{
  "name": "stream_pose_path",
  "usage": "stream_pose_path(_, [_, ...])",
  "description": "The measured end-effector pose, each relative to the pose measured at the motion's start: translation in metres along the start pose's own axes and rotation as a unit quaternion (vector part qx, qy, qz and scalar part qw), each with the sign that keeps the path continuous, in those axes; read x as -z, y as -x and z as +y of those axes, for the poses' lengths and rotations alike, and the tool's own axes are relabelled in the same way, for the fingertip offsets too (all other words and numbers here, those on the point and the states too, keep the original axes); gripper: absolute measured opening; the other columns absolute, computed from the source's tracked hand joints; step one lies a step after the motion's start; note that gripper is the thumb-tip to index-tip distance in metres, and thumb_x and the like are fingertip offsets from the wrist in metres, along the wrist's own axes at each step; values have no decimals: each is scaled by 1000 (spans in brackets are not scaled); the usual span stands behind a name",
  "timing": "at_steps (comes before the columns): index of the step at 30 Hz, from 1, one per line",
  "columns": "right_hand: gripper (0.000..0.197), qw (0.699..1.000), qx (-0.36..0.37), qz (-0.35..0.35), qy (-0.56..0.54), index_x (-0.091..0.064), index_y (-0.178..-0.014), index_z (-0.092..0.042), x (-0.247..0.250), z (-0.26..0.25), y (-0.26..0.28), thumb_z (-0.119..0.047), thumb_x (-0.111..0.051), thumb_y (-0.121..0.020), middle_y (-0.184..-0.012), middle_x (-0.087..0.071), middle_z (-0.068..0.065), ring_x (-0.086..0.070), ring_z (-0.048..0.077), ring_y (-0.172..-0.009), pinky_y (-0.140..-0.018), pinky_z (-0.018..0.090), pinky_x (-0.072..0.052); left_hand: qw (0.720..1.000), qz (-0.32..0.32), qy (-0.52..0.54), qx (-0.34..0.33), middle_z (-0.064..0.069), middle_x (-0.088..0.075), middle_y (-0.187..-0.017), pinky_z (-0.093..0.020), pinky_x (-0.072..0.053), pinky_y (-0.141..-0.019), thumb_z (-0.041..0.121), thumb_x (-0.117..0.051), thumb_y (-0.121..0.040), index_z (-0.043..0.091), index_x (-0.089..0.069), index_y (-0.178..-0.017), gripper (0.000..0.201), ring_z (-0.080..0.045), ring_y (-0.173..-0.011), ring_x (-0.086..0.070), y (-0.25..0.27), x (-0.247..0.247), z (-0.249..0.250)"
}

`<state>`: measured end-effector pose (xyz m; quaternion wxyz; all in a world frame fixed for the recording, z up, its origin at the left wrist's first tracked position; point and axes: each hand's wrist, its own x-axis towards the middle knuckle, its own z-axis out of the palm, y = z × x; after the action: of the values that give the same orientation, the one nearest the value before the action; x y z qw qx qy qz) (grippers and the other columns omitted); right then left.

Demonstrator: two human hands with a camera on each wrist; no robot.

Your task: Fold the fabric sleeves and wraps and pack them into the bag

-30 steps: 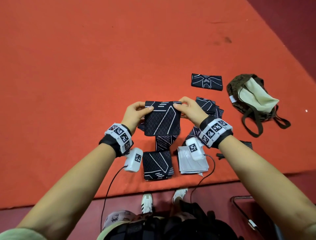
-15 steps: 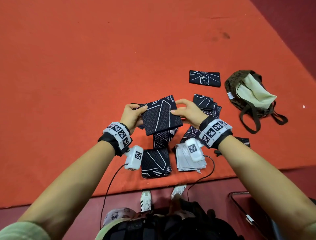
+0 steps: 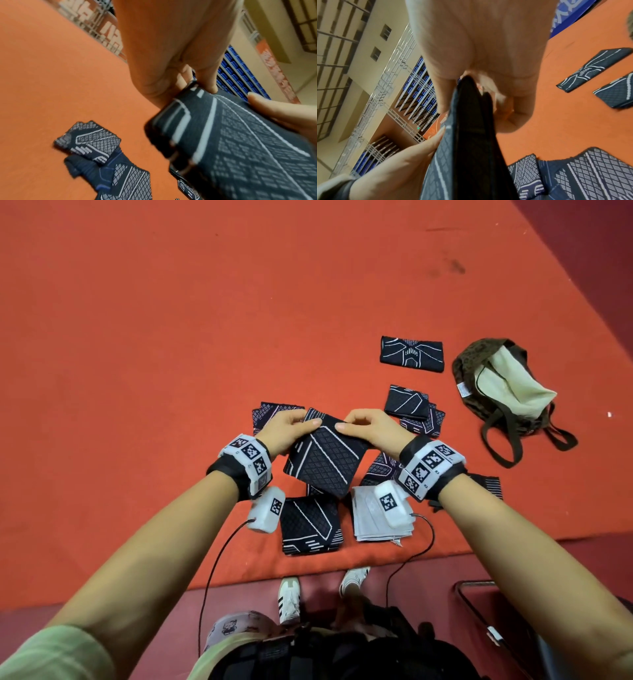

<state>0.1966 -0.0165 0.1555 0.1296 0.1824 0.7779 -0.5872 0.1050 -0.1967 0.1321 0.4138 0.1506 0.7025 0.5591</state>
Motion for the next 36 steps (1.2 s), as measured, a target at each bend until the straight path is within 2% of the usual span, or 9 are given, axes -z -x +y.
stream_pose_path(5, [26, 999, -21, -20, 28, -69, -90, 3, 5, 10, 2, -21, -59, -92, -88, -66, 16, -58, 23, -81, -86, 44, -50, 997, 14, 70, 2, -2, -65, -82, -30, -53, -67, 18, -52, -96, 20, -57, -107, 12, -15, -70, -63, 3, 8, -12])
stream_pose_path(8, [14, 999, -14, 7, 51, -70, -79, -6, 3, 12, -2, -18, -66, -87, -81, -64, 13, -57, 23, -78, -84, 46, -51, 999, 3, 15, -30, 1, -64, -82, -33, -56, -68, 15, -60, -91, 28, -57, -110, 23, -15, -75, -64, 5, 7, -9])
stream_pose_path(14, [18, 993, -17, 45, 105, -65, -65, -14, 2, 13, -7, -20, -74, -79, -64, -59, 2, -52, 14, -66, -69, 30, -42, 996, 23, -68, -53, -1, -56, -69, -30, -46, -59, 13, -71, -82, 18, -50, -74, 23, -17, -65, -55, -2, 6, -11])
stream_pose_path(20, [17, 994, -6, 76, 74, -59, -83, -15, 0, 16, -11, -15, -75, -78, -61, -58, -5, -57, 3, -54, -57, 17, -45, 990, 35, -119, -60, 2, -41, -53, -24, -42, -50, 13, -70, -83, 19, -50, -79, 21, -9, -48, -41, -7, 12, -20])
stream_pose_path(25, [5, 995, 1, 84, 52, -66, -83, -22, 0, 28, -20, -19, -68, -85, -82, -67, -3, -62, 25, -100, -93, 44, -50, 996, -22, -86, 15, 0, -56, -64, -18, -48, -47, 18, -69, -84, 15, -63, -107, 24, -3, -48, -57, -5, 10, -11])
stream_pose_path(27, [3, 997, -5, 65, 39, -65, -84, -19, -3, 28, -21, -16, -66, -86, -81, -66, 3, -63, 24, -92, -89, 42, -52, 995, -53, -80, 36, 0, -63, -72, -20, -50, -48, 21, -67, -86, 17, -62, -89, 7, -7, -56, -63, -5, 7, -12])
stream_pose_path(30, [11, 994, 3, 104, 37, -61, -91, -13, -11, 31, -26, -15, -68, -84, -76, -60, 2, -58, 15, -76, -78, 34, -50, 997, -10, -74, 13, -3, -54, -68, -27, -50, -51, 18, -64, -88, 17, -42, -69, 29, -17, -60, -58, -8, 2, -22])
stream_pose_path(33, [13, 976, -10, 195, 94, -57, -87, -16, -11, 36, -31, -21, -69, -83, -81, -59, -2, -54, 9, -75, -75, 25, -46, 999, 40, -31, 4, 2, -46, -58, -25, -49, -50, 13, -61, -90, 17, -34, -67, 35, -11, -53, -52, -8, 3, -32])
stream_pose_path(36, [19, 987, -38, 150, 47, -60, -76, -12, -15, 37, -23, -23, -59, -91, -70, -62, 3, -58, 16, -64, -66, 31, -49, 995, 89, 39, 22, -10, -45, -72, -31, -52, -56, 16, -62, -88, 21, -34, -70, 34, -18, -63, -55, -4, 8, -42])
